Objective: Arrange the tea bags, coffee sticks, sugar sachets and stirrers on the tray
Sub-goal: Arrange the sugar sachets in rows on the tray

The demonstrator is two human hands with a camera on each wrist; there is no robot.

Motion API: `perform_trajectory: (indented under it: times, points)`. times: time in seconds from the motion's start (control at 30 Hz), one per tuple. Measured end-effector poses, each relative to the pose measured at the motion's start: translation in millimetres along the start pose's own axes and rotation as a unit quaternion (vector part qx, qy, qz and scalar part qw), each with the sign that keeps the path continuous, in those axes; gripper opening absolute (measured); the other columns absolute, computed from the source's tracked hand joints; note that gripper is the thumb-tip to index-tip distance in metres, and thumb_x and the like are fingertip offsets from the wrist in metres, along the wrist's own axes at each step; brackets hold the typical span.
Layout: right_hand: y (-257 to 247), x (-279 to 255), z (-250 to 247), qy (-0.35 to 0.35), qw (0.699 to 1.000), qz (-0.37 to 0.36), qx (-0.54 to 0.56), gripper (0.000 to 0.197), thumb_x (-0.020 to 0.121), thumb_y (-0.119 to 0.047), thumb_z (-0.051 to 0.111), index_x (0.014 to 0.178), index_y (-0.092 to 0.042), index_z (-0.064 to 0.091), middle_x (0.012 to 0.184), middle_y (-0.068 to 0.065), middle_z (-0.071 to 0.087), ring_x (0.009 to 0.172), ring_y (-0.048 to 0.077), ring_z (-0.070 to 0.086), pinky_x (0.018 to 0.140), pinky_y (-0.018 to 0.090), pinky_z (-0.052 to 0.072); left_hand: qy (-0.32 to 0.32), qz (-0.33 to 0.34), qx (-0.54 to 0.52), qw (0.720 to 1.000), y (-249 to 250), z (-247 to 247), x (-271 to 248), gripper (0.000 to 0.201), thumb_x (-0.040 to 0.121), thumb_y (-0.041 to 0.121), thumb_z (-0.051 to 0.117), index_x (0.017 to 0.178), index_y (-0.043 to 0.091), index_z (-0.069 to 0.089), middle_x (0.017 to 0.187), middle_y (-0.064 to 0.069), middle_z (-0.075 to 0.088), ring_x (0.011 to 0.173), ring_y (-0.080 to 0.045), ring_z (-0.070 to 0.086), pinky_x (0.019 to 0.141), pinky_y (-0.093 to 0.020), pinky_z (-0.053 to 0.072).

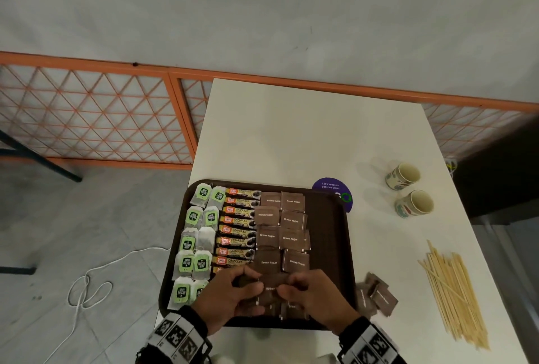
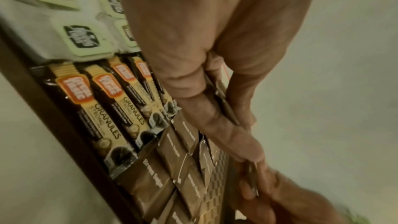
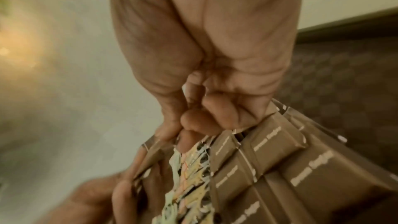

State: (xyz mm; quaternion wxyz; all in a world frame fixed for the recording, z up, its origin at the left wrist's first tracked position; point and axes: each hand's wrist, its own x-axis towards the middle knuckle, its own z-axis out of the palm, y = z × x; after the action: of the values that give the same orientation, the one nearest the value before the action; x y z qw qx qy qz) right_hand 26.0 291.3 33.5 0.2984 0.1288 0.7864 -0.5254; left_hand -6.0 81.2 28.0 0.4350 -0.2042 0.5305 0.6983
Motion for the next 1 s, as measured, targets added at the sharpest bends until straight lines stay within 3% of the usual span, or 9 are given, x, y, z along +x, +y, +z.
perform_trajectory:
  times: [0.1,0.23,0.3,0.5,0.57,0.63,0.73,0.8,1.0]
  points:
    - [-2.8,5.2,-4.4,0.034,0.999,0.008,0.006,0.022,0.088,-0.028,0.071,0.071,-0.014,0.072,0.061,0.003,0.065,0.055,0.005,0.056,0.056,0.017,0.044,0.029,0.007,-0.018,0.999,5.4,-16.2,1.4,0.014,0.085,-0.004,0.067,0.099,-0.004,0.063,0.113,-0.023,0.062,0.084,-0.033,0.069,0.059,-0.034,0.060]
    - [-3.0,36.1,-5.2,0.091,0.994,0.020,-0.055,0.024,0.087,-0.028,0.072,0.063,-0.027,0.068,0.054,-0.015,0.064,0.050,-0.006,0.056,0.058,0.016,0.044,0.076,0.039,-0.029,0.996,19.3,-37.2,3.4,0.013,0.093,-0.006,0.054,0.102,-0.006,0.063,0.114,-0.028,0.066,0.088,-0.035,0.069,0.066,-0.040,0.063]
    - [-2.3,50.9,-0.3,0.093,0.993,0.032,-0.071,0.023,0.085,-0.029,0.074,0.064,-0.028,0.068,0.055,-0.014,0.065,0.050,-0.008,0.057,0.062,0.020,0.050,0.070,0.044,-0.031,0.996,25.7,-42.3,1.1,0.018,0.095,-0.008,0.047,0.103,-0.005,0.063,0.113,-0.026,0.067,0.090,-0.035,0.070,0.071,-0.043,0.062]
    - [-4.7,46.7,1.5,0.216,0.963,0.090,-0.135,0.039,0.068,-0.052,0.081,0.064,-0.019,0.059,0.070,-0.005,0.067,0.065,0.010,0.063,0.059,0.027,0.051,0.028,0.050,-0.009,0.998,33.1,-38.6,-0.9,0.026,0.091,-0.014,0.052,0.108,-0.001,0.066,0.120,-0.025,0.061,0.103,-0.044,0.066,0.075,-0.044,0.061]
    - [-16.8,32.9,1.0,0.197,0.975,0.032,-0.102,0.039,0.073,-0.055,0.076,0.067,-0.020,0.061,0.066,-0.006,0.065,0.059,0.002,0.059,0.056,0.019,0.048,0.021,0.057,-0.007,0.998,32.6,-32.0,0.8,0.026,0.088,-0.013,0.058,0.108,0.000,0.067,0.119,-0.025,0.061,0.100,-0.043,0.067,0.073,-0.041,0.062]
    - [-30.9,19.8,5.5,0.105,0.992,-0.024,-0.062,0.030,0.081,-0.051,0.072,0.075,-0.022,0.067,0.066,-0.005,0.066,0.054,-0.002,0.056,0.053,0.013,0.043,0.021,0.069,0.013,0.997,31.1,-21.0,3.4,0.025,0.085,-0.012,0.063,0.105,0.002,0.069,0.116,-0.024,0.063,0.095,-0.039,0.069,0.071,-0.039,0.062]
    - [-26.3,15.1,8.2,0.078,0.993,-0.067,-0.051,0.019,0.082,-0.035,0.076,0.068,-0.026,0.066,0.062,-0.006,0.063,0.052,0.000,0.054,0.053,0.015,0.043,0.011,0.069,0.046,0.996,24.8,-0.7,7.6,0.025,0.083,-0.009,0.068,0.103,0.006,0.071,0.110,-0.022,0.066,0.086,-0.031,0.071,0.069,-0.037,0.062]
    - [-8.0,14.9,1.8,0.098,0.993,-0.045,-0.052,0.022,0.082,-0.029,0.076,0.063,-0.025,0.066,0.057,-0.007,0.061,0.051,-0.001,0.053,0.053,0.016,0.042,0.007,0.059,0.061,0.996,19.0,11.1,10.4,0.025,0.083,-0.007,0.069,0.103,0.007,0.073,0.110,-0.023,0.067,0.084,-0.030,0.072,0.068,-0.037,0.061]
    - [33.1,22.0,-26.0,0.123,0.989,0.042,-0.070,0.016,0.089,-0.029,0.069,0.080,-0.017,0.072,0.067,-0.004,0.066,0.051,-0.002,0.054,0.058,0.018,0.045,0.058,0.051,0.093,0.993,14.6,14.8,10.2,0.023,0.096,-0.004,0.051,0.106,0.007,0.069,0.107,-0.028,0.066,0.078,-0.027,0.071,0.071,-0.042,0.062]
